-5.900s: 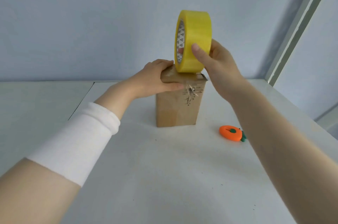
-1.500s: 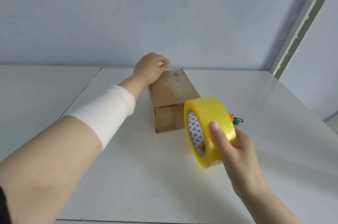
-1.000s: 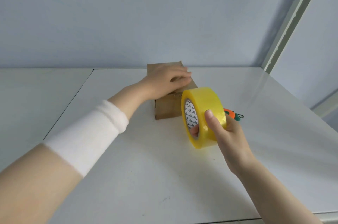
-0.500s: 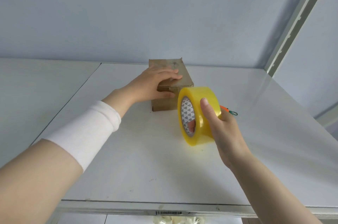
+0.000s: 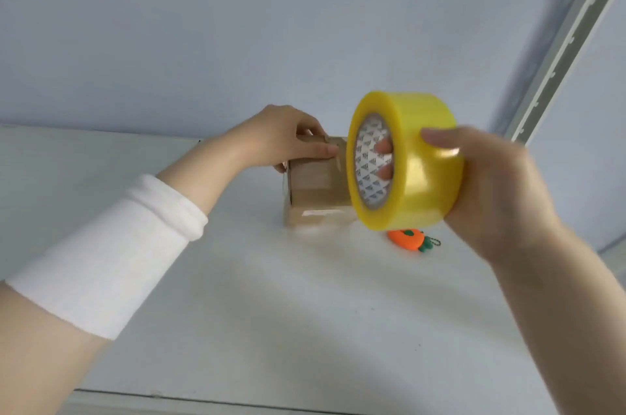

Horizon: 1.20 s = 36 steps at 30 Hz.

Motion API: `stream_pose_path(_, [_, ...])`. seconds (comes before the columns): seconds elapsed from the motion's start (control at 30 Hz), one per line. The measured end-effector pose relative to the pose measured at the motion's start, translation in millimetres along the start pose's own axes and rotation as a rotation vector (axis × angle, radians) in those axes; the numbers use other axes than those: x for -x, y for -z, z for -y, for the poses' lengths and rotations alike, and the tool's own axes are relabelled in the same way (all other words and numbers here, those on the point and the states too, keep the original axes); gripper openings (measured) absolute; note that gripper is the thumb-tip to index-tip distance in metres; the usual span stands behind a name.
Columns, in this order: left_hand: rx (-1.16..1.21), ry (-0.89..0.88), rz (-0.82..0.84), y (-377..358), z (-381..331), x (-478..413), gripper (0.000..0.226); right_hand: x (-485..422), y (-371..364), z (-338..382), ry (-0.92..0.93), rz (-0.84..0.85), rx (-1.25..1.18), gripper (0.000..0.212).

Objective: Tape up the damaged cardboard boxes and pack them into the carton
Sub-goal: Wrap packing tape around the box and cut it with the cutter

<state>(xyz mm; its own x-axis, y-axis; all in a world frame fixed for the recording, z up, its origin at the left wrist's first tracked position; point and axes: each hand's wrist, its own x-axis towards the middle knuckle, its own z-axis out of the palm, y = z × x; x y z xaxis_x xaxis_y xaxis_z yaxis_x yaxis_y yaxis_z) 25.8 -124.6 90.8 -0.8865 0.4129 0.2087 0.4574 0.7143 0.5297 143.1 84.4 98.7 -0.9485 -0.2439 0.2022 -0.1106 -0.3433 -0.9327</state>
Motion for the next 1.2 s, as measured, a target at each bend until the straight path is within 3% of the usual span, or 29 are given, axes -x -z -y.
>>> stream_pose_path(0.1, [-0.087,0.025,0.062,6.4,-8.8,-6.7,0.043,-26.5,0.0,22.6,-0.009,-0.009,0.060,0.023])
stream_pose_path(0.2, [-0.097,-0.112,0.080,-4.9,-11.1,-0.3,0.074,-49.3,4.2,28.0,0.003,-0.077,0.162,0.030])
stream_pose_path(0.37, [-0.046,-0.148,0.095,-10.1,1.5,-6.6,0.067,-68.2,9.5,13.6,0.031,-0.032,0.201,0.034])
stream_pose_path(0.43, [-0.052,-0.091,0.127,-8.6,5.9,-10.8,0.077,-69.8,10.9,-4.2,0.096,-0.012,0.272,0.032])
stream_pose_path(0.53, [-0.081,0.010,0.167,-8.2,7.9,-20.2,0.095,-73.4,6.4,-20.7,0.156,-0.117,0.380,0.036])
stream_pose_path(0.77, [-0.040,0.119,0.195,-6.0,16.1,-29.2,0.092,-65.0,-23.7,-15.6,0.245,-0.362,0.336,0.036])
stream_pose_path(0.87, [-0.056,0.113,0.175,-9.3,18.0,-32.0,0.084,-25.1,-19.6,-32.6,0.169,-0.384,0.365,0.039])
stream_pose_path(0.97, [-0.065,0.110,0.146,-12.5,17.9,-33.2,0.090,1.5,-9.5,-58.9,0.077,-0.361,0.335,0.039])
stream_pose_path(1.1, [-0.100,0.122,0.207,-8.2,17.8,-31.0,0.108,4.5,-0.9,-68.3,0.088,-0.401,0.334,0.037])
stream_pose_path(1.2, [-0.007,0.094,0.163,-9.6,20.7,-25.9,0.098,7.6,-6.6,-80.3,0.124,-0.372,0.372,0.031])
